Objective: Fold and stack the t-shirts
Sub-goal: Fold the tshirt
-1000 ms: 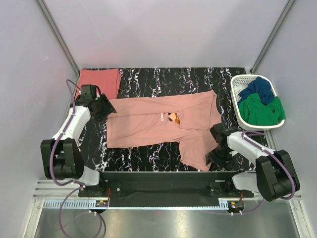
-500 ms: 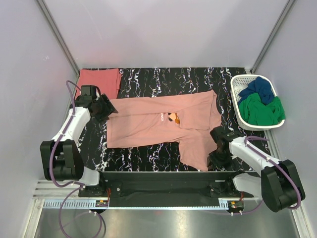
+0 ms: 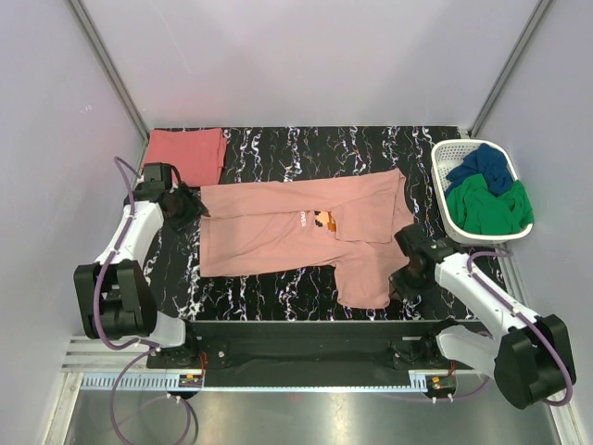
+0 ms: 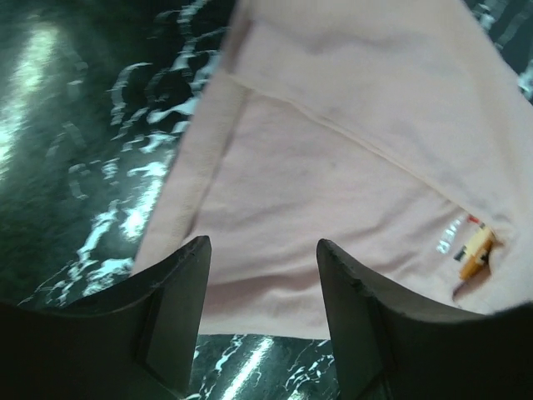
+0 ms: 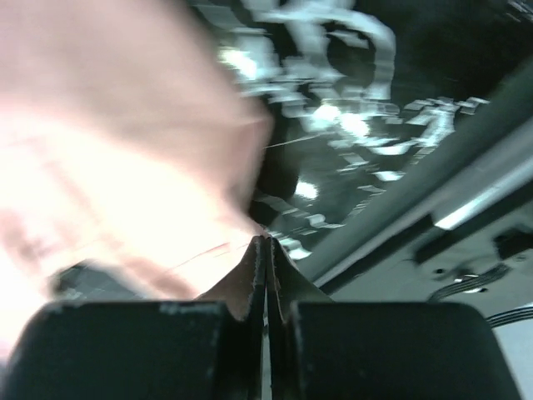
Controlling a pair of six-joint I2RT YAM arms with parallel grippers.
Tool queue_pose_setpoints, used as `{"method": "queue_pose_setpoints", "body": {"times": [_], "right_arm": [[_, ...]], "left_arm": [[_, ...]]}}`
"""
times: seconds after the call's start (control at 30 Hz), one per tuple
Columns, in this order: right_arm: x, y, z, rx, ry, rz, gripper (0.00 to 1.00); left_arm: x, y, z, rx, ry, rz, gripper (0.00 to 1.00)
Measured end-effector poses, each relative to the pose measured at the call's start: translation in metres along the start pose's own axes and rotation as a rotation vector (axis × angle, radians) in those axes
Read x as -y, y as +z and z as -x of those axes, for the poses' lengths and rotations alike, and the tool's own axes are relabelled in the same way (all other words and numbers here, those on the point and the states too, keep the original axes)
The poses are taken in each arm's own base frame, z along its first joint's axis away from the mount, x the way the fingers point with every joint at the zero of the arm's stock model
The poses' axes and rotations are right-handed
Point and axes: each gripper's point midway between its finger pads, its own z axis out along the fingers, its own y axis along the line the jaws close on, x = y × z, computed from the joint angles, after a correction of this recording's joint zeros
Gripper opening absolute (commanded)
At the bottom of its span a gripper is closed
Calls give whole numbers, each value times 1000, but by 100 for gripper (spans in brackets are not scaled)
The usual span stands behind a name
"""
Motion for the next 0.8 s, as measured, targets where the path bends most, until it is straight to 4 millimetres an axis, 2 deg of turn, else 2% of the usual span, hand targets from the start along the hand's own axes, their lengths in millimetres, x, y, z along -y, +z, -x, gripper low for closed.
{"method": "queue_pose_setpoints", "body": {"times": [0.17,0.3,0.37,0.53,0.67,0.8], "right_arm": [[-42,-41,19,87,-59,147,0],[-61,-62,30,144,-100,213,0],[-64,-66,34,166,-124,220,0],[-65,-71,43,219,-192,220,0],[-70,-87,50,266,-243,254,0],[-79,-109,54,303,-283,323,0]], "left_arm": [[-42,-5,12,31,-119,146,56],[-66,-18,19,76,-195,210,58],[-70,-31,19,119,-209,218,59],[-63,-68,19,244,-195,147,58],[-69,-71,8,248,-171,144,55],[-78,-62,-16,190,-151,141,49]]}}
